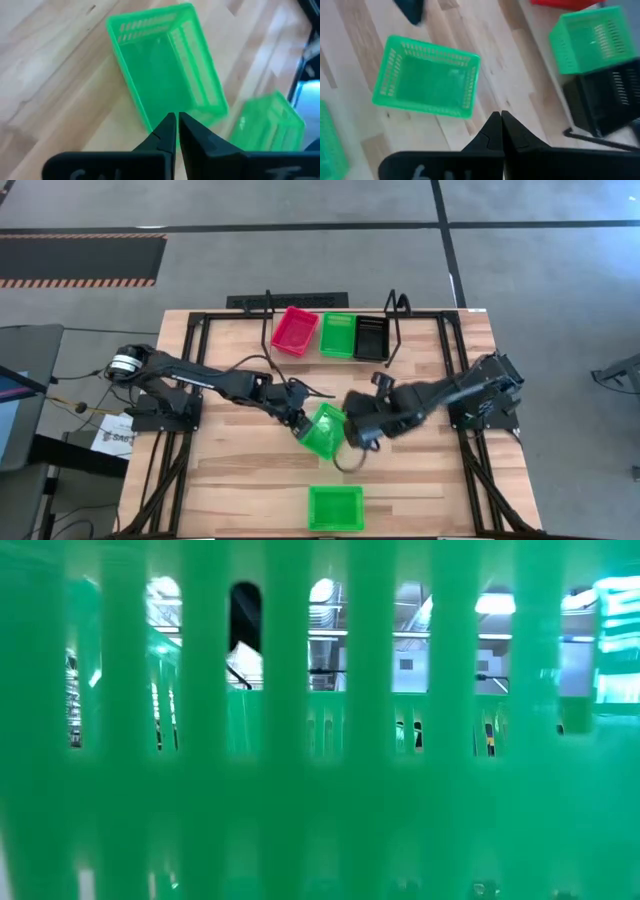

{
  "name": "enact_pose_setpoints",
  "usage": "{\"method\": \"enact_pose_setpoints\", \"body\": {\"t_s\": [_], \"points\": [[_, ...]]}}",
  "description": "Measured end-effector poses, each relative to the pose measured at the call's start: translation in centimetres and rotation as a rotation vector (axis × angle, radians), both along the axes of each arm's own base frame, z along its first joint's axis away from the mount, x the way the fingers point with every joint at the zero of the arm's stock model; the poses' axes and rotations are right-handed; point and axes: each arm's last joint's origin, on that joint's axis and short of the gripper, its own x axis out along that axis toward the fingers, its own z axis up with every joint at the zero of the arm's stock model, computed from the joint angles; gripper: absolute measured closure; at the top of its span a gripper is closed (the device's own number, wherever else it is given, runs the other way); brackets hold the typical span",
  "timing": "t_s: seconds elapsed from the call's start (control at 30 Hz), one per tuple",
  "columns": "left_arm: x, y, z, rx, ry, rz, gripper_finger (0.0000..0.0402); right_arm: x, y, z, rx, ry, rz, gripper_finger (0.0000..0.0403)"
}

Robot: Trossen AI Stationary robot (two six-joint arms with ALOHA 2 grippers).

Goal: Stack baskets on shelf by color
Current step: Stack the left green bin on top of the other green bin on the shelf

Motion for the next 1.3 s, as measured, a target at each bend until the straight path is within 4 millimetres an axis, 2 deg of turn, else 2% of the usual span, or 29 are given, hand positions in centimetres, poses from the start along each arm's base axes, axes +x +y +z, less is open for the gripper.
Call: {"method": "enact_pose_setpoints", "body": {"t_s": [0.07, 0.17, 0.33, 0.5, 0.67, 0.9, 1.13, 1.3], "points": [[-0.9, -0.5, 1.6, 0.033, 0.015, -0.021, 0.0399, 1.1, -1.3, -0.8, 0.064, -0.010, 0.019, 0.0402], [-3.2, -1.5, 3.9, 0.105, 0.054, -0.030, 0.0398, 2.8, -2.9, -3.5, 0.163, -0.045, 0.039, 0.0402], [-8.1, -3.0, 6.9, 0.206, 0.075, 0.027, 0.0401, 3.6, -4.4, -7.9, 0.312, -0.062, 0.020, 0.0402], [-13.0, -3.6, 8.4, 0.262, 0.125, 0.093, 0.0400, 3.2, -5.3, -11.0, 0.381, -0.044, -0.042, 0.0402], [-16.3, -3.5, 9.2, 0.287, 0.152, 0.137, 0.0400, 3.3, -6.0, -12.0, 0.467, -0.062, -0.084, 0.0388], [-17.9, -3.2, 9.9, 0.308, 0.111, 0.140, 0.0400, 3.5, -7.5, -12.0, 0.491, -0.082, -0.125, 0.0324], [-18.0, -3.2, 9.9, 0.305, 0.108, 0.144, 0.0400, 4.2, -8.8, -14.3, 0.528, 0.009, -0.143, 0.0253], [-17.9, -3.2, 9.9, 0.295, 0.105, 0.160, 0.0400, 4.4, -9.0, -15.7, 0.566, 0.077, -0.087, 0.0229]]}}
